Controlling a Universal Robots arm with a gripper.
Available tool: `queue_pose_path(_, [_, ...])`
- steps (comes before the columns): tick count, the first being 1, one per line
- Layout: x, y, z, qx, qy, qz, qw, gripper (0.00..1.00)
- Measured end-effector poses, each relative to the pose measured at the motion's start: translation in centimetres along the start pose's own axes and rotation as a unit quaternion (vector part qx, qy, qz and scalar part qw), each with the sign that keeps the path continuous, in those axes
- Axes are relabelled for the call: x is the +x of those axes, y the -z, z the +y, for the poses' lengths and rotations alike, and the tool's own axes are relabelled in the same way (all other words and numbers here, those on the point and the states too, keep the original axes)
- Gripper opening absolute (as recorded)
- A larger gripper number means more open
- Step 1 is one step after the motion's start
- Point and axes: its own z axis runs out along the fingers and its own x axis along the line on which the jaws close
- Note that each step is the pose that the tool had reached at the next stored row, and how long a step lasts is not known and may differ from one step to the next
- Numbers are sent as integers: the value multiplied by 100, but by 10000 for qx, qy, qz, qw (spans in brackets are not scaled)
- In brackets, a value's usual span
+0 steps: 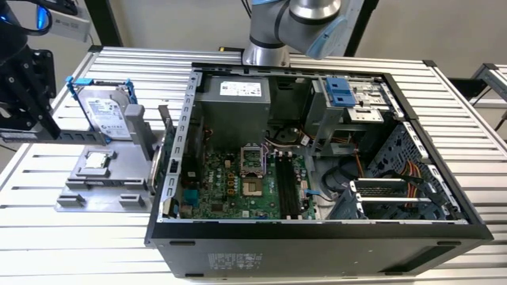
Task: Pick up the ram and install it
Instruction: 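Pick up the ram and move it above insertion slot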
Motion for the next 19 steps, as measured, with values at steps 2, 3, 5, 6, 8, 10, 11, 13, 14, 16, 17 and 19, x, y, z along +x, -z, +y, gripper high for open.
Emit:
queue_pose_path(2, [0, 10, 0, 0, 0, 0, 10000, 0])
queue_pose_path(3, [0, 15, 0, 0, 0, 0, 10000, 0])
queue_pose_path(5, [0, 26, 0, 0, 0, 0, 10000, 0])
queue_pose_path(6, [0, 32, 0, 0, 0, 0, 10000, 0])
queue_pose_path(8, [0, 44, 0, 0, 0, 0, 10000, 0])
queue_pose_path(10, [0, 55, 1, 0, 0, 0, 10000, 0])
queue_pose_path(11, [0, 60, 1, 0, 0, 0, 10000, 0])
queue_pose_path(13, [0, 70, 1, 0, 0, 0, 10000, 0])
queue_pose_path(14, [0, 75, 1, 0, 0, 0, 10000, 0])
queue_pose_path(16, [0, 84, 1, 0, 0, 0, 10000, 0])
queue_pose_path(17, [0, 89, 1, 0, 0, 0, 10000, 0])
queue_pose_path(19, [0, 95, 1, 0, 0, -1, 10000, 0])
